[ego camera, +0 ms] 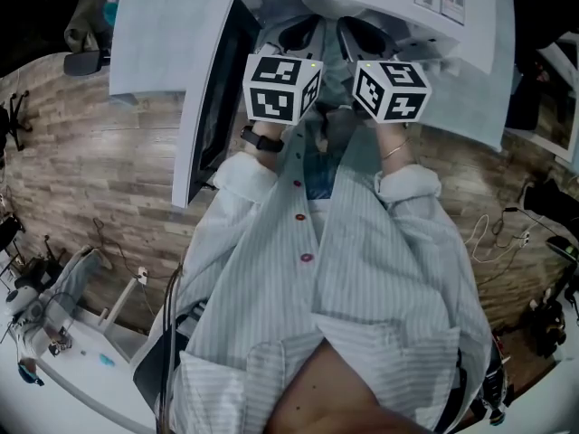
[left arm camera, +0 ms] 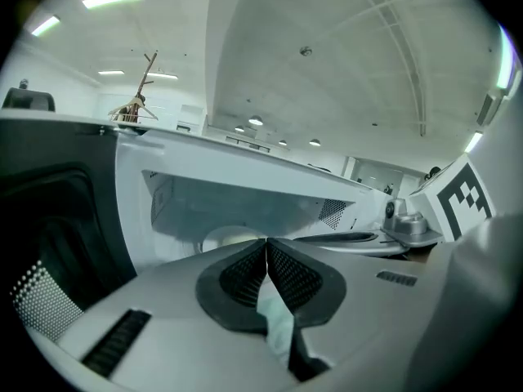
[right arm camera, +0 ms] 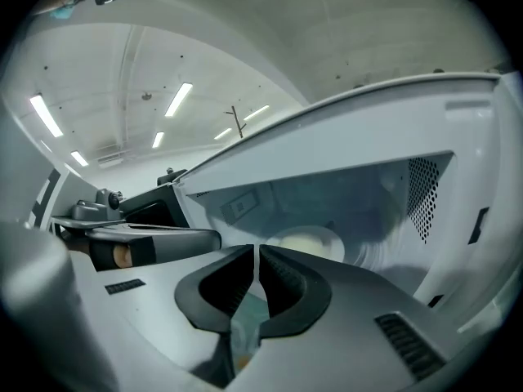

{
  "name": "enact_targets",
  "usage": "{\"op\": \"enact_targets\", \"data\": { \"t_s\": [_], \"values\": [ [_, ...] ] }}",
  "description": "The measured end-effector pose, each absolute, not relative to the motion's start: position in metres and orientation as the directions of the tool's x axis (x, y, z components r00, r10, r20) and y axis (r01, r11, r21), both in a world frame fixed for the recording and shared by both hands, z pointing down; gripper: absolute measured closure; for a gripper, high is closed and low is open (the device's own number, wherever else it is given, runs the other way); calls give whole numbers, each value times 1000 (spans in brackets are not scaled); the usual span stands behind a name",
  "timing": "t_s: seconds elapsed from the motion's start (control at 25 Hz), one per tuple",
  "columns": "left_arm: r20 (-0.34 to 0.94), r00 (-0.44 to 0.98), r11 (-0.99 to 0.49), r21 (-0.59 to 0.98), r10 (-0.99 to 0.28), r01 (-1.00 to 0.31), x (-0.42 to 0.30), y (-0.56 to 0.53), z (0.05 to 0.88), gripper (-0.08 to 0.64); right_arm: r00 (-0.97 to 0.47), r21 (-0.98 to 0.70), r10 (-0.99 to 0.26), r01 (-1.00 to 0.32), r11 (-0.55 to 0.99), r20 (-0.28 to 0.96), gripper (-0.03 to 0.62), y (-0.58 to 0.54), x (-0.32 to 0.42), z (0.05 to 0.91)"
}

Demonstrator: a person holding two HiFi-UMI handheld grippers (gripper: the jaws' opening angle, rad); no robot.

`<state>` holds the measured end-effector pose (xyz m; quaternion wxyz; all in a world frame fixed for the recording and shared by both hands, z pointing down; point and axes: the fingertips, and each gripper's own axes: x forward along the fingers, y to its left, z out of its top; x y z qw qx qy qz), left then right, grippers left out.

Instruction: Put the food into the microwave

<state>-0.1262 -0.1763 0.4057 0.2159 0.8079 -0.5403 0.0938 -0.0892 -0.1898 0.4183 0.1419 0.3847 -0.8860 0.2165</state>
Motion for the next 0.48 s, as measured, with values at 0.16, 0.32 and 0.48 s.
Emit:
{"op": "enact_targets", "data": {
  "t_s": [0.16,0.32,0.48],
  "values": [
    [377,411,-338,247,-830,-908,-118,-173,394,551,-682,-293,-612,-728,620,400,548,-185,-87,406],
    [369,424,-348,257,-827,-902,-109,-166,379,551,-704,-304,-595,-707,639,387,551,-177,-82,389],
    [358,419,-340,264,-835,-903,-100,-164,366,551,-726,-311,-577,-684,659,374,552,-174,-74,376]
  ]
}}
